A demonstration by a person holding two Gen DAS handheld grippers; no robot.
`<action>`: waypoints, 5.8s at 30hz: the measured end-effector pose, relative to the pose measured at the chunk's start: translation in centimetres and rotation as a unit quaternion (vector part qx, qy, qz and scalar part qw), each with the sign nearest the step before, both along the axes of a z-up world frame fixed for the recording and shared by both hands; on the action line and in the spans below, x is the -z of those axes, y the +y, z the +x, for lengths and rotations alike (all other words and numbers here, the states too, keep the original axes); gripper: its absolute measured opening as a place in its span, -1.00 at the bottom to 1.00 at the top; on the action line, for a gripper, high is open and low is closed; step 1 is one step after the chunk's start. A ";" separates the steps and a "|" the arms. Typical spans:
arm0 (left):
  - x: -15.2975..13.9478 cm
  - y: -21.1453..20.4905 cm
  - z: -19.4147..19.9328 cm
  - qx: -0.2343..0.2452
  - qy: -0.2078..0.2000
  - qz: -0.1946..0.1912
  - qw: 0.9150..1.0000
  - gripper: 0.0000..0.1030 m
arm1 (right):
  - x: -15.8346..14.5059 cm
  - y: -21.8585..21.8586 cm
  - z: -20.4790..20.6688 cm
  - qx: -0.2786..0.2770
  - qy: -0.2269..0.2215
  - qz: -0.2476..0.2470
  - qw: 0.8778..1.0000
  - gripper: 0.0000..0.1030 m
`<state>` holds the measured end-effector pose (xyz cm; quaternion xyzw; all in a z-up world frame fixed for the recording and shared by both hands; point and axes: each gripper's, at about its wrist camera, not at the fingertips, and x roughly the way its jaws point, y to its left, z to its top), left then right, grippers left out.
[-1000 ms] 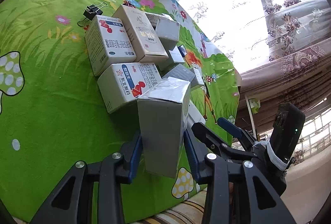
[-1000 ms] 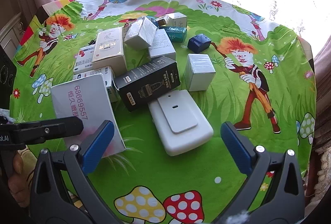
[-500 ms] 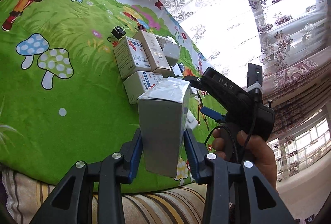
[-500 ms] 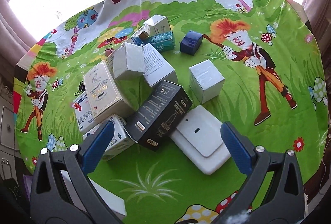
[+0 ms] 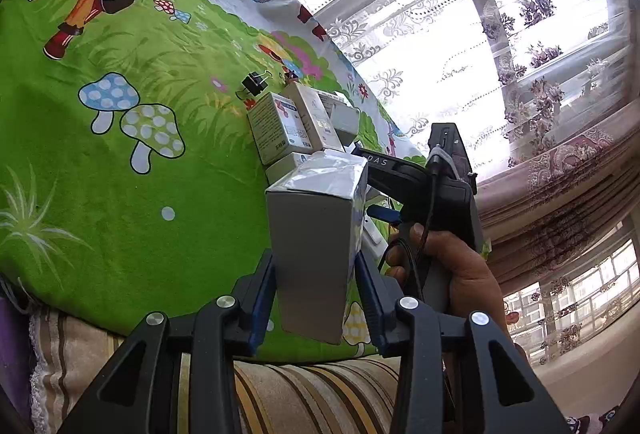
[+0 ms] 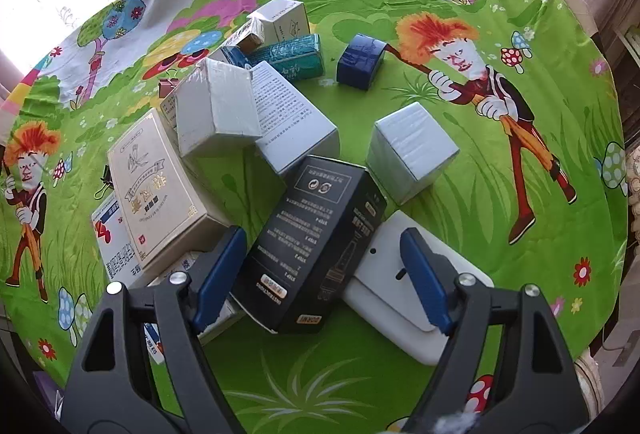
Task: Organize rigid objects
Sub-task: 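Lift the white box with the left tool while the right tool grasps the black DORMI box, then carry both boxes into the purple storage box and open both tools, then return to the bed while the left tool grasps the blue-labelled medicine box, then grasp the white plastic case with the right tool while the left tool holds its box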
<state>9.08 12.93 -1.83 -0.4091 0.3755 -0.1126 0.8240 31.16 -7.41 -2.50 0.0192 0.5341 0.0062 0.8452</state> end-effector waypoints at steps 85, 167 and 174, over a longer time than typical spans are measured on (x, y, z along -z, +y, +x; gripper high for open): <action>-4.3 12.5 -21.1 -0.312 0.088 0.196 0.926 0.33 | -7.7 18.4 -32.6 -0.496 -0.067 0.066 0.863 0.46; 2.9 -9.3 16.1 -0.087 0.189 0.266 0.941 0.49 | 2.9 -7.0 -3.0 -0.290 -0.027 -0.013 0.957 0.39; 1.6 -10.2 14.8 -0.067 0.155 0.279 0.945 0.48 | 2.4 -7.0 -4.2 -0.276 -0.023 -0.015 0.961 0.31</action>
